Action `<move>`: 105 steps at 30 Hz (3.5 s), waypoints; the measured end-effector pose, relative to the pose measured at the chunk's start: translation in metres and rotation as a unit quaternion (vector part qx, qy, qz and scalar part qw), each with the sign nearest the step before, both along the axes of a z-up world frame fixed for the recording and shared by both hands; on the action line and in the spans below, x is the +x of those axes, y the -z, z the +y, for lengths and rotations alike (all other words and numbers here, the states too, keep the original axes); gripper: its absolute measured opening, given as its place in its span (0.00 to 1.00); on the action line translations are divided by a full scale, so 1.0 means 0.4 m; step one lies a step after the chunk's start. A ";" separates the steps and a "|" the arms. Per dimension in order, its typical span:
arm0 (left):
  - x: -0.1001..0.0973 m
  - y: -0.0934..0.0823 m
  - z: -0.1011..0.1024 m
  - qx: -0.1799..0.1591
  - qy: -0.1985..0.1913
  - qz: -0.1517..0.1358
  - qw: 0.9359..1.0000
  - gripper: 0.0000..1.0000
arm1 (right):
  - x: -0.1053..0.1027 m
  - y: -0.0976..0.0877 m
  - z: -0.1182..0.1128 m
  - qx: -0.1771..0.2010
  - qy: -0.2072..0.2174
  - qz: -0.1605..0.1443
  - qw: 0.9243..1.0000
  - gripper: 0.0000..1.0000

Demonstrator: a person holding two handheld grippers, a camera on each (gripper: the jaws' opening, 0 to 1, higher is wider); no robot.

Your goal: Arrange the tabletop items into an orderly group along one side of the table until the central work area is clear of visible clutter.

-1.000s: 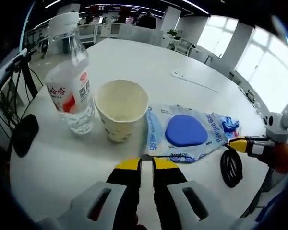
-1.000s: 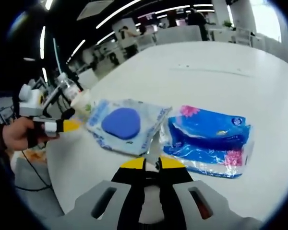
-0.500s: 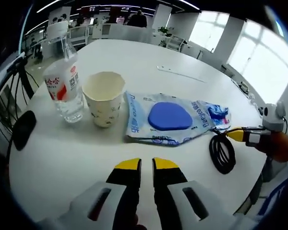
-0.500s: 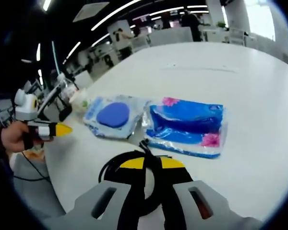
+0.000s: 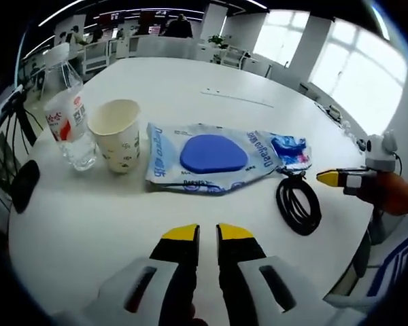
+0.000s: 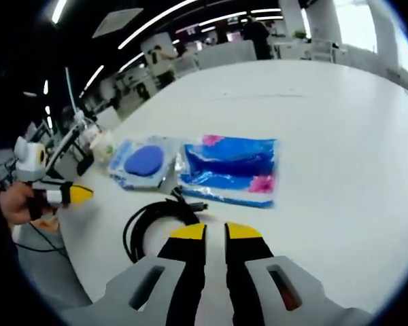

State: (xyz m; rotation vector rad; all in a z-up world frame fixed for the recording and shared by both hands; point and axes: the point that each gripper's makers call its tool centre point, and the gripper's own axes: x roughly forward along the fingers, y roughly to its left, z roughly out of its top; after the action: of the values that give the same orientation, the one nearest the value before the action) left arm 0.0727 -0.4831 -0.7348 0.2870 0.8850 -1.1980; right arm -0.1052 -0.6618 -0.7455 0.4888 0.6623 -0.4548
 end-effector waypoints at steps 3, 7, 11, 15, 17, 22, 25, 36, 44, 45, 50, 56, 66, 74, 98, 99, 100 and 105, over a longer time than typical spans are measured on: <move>-0.017 0.002 0.001 0.001 0.008 -0.001 1.000 0.07 | -0.009 0.001 -0.022 -0.002 0.015 0.002 1.000 0.08; -0.039 0.002 0.000 0.000 0.020 -0.002 1.000 0.08 | -0.016 -0.001 -0.057 -0.006 0.036 0.004 0.999 0.09; -0.055 -0.007 0.000 -0.003 0.035 -0.009 0.999 0.08 | -0.016 -0.004 -0.095 -0.012 0.051 0.009 0.999 0.10; -0.062 -0.010 0.001 -0.005 0.045 -0.012 0.999 0.11 | -0.019 0.004 -0.123 -0.010 0.066 0.016 0.998 0.14; -0.067 -0.013 0.004 -0.006 0.050 -0.014 0.999 0.12 | -0.017 0.011 -0.136 -0.009 0.069 0.018 0.997 0.14; -0.084 -0.028 0.019 -0.006 0.071 -0.025 0.997 0.15 | -0.007 0.018 -0.156 -0.009 0.077 0.021 0.997 0.15; -0.086 -0.033 0.027 -0.008 0.070 -0.021 0.997 0.16 | 0.003 0.028 -0.171 -0.009 0.079 0.025 0.997 0.16; -0.083 -0.049 0.048 -0.016 0.062 -0.017 0.998 0.17 | 0.028 0.014 -0.172 -0.014 0.082 0.028 0.996 0.11; -0.073 -0.063 0.065 -0.021 0.060 -0.020 0.998 0.20 | 0.015 0.013 -0.173 -0.012 0.086 0.027 0.996 0.03; -0.073 -0.063 0.068 -0.020 0.064 -0.022 0.998 0.20 | 0.011 0.013 -0.174 -0.013 0.086 0.027 0.996 0.02; -0.073 -0.069 0.079 -0.020 0.070 -0.024 0.997 0.22 | -0.005 0.012 -0.181 -0.013 0.092 0.025 0.995 0.02; -0.075 -0.083 0.092 -0.022 0.087 -0.035 0.995 0.24 | -0.019 0.013 -0.191 -0.015 0.091 0.025 0.995 0.02; -0.068 -0.132 0.124 -0.030 0.111 -0.060 0.992 0.30 | -0.039 0.015 -0.201 -0.017 0.089 0.027 0.996 0.03; -0.043 -0.157 0.161 -0.033 0.109 -0.067 0.991 0.33 | -0.046 0.015 -0.197 -0.016 0.090 0.028 0.995 0.05; 0.003 -0.180 0.206 -0.043 0.077 -0.066 0.994 0.34 | -0.050 0.000 -0.177 -0.005 0.113 0.017 0.993 0.11; 0.010 -0.182 0.206 -0.045 0.076 -0.068 0.994 0.34 | -0.053 -0.007 -0.170 -0.007 0.108 0.016 0.994 0.12; 0.019 -0.186 0.206 -0.047 0.074 -0.068 0.994 0.34 | -0.056 -0.011 -0.167 -0.011 0.103 0.017 0.994 0.14; 0.052 -0.214 0.206 -0.059 0.067 -0.073 0.993 0.35 | -0.056 -0.068 -0.136 -0.048 0.050 0.002 0.998 0.22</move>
State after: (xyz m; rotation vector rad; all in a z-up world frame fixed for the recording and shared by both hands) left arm 0.0936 -0.4006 -0.6494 0.3383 0.6735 -1.3306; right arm -0.1277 -0.7163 -0.7184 0.4315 0.6197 -0.5792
